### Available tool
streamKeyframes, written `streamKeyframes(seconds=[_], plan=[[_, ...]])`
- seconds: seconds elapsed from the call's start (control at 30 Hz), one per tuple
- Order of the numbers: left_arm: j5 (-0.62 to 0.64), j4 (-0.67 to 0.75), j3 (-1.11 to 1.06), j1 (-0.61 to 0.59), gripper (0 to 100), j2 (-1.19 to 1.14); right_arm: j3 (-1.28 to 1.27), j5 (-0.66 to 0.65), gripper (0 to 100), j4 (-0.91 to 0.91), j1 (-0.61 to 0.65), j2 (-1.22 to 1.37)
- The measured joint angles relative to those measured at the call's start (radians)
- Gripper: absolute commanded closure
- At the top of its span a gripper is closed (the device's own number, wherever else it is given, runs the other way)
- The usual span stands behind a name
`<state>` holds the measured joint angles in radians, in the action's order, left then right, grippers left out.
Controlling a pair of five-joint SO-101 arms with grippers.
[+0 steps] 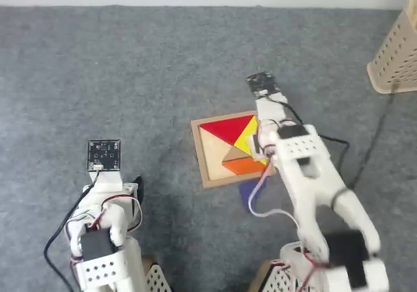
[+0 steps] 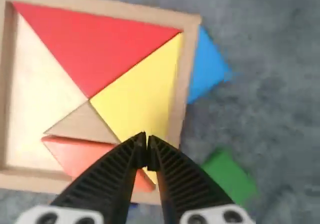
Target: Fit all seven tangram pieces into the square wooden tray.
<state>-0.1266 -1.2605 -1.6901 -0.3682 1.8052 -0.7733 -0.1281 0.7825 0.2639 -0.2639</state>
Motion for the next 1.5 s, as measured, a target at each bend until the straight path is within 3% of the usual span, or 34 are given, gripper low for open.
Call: streamKeyframes(seconds=[0.07, 0.27, 0.5, 0.73, 1.1, 1.37, 1.5], plan=[[0.000, 0.000, 0.000, 0.000, 77, 0.000, -0.035, 0.000, 98.7, 0.000, -0.028, -0.071], [0.000, 0.000, 0.000, 0.000, 77, 0.000, -0.057, -0.167, 86.5, 0.068, -0.152, -0.098], [0.000, 0.000, 0.000, 0.000, 77, 0.000, -0.057, -0.489, 80.1, 0.118, -0.206, 0.041], [0.000, 0.000, 0.000, 0.000, 77, 0.000, -0.052, -0.585, 73.6, 0.118, -0.219, 0.071], [0.000, 0.000, 0.000, 0.000, 77, 0.000, -0.051, -0.707, 74.2, 0.118, -0.176, 0.071], [0.000, 0.000, 0.000, 0.000, 77, 0.000, -0.034, -0.733, 98.0, 0.106, -0.150, 0.173], [0.000, 0.000, 0.000, 0.000, 77, 0.000, -0.014, -0.667, 99.2, 0.118, -0.175, 0.180]])
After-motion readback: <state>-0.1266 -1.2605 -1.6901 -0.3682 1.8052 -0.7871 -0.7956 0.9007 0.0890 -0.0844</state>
